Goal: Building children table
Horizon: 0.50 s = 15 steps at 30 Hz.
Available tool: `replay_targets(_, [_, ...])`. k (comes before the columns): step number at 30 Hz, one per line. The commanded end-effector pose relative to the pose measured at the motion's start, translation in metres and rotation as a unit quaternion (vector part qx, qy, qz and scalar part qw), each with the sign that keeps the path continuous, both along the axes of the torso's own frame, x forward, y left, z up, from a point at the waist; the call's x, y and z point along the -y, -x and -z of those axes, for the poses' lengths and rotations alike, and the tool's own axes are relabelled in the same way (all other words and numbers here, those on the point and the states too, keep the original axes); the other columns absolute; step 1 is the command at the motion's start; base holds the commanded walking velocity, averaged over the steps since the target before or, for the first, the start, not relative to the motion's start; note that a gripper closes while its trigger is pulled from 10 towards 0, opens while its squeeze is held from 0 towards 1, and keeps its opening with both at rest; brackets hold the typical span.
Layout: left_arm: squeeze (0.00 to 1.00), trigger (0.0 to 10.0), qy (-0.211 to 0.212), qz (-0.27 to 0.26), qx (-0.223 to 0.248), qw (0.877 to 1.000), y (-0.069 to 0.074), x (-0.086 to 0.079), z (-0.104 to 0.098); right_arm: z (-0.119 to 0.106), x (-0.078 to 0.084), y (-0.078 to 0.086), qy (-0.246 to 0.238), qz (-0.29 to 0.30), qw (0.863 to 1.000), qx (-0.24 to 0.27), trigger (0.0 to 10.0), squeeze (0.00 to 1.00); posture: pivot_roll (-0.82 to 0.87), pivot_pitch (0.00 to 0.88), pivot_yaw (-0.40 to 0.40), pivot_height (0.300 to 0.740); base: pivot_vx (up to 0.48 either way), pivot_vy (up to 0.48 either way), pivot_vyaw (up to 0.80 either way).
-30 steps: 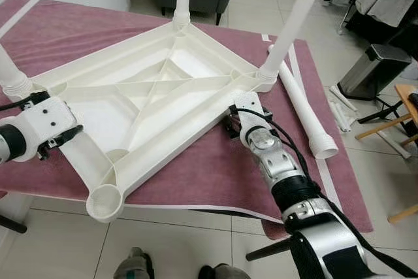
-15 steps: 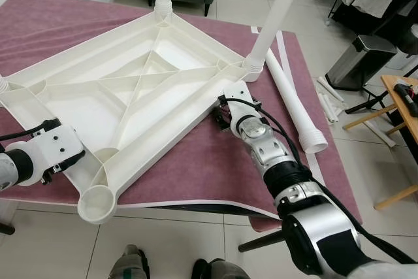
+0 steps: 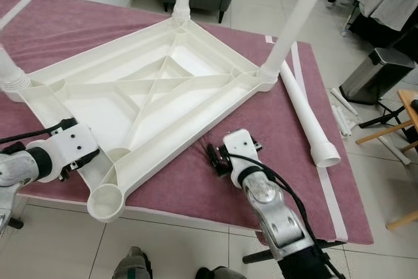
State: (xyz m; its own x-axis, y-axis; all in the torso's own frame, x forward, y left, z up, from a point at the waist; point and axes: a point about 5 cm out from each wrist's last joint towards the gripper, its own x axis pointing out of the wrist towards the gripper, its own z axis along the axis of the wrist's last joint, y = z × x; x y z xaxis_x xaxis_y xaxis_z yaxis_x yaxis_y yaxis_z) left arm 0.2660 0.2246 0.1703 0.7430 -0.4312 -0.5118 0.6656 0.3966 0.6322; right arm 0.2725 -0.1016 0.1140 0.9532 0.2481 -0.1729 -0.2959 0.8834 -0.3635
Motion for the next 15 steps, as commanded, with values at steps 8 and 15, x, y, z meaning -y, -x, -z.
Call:
replay_targets(8, [0.00, 10.0, 0.021, 0.024, 0.045, 0.998, -0.020, 0.024, -0.009, -0.049, 0.017, -0.028, -0.048, 0.044, 0.995, 0.079, 10.0, 0.00, 0.19, 0.100, -0.060, 0.740, 0.000, 0.000, 0.00])
replay_targets(15, [0.00, 10.0, 0.135, 0.018, 0.074, 0.988, -0.024, 0.023, -0.044, -0.069, 0.006, -0.014, -0.105, -0.047, 0.988, 0.099, 10.0, 0.00, 0.19, 0.091, -0.076, 0.740, 0.000, 0.000, 0.00])
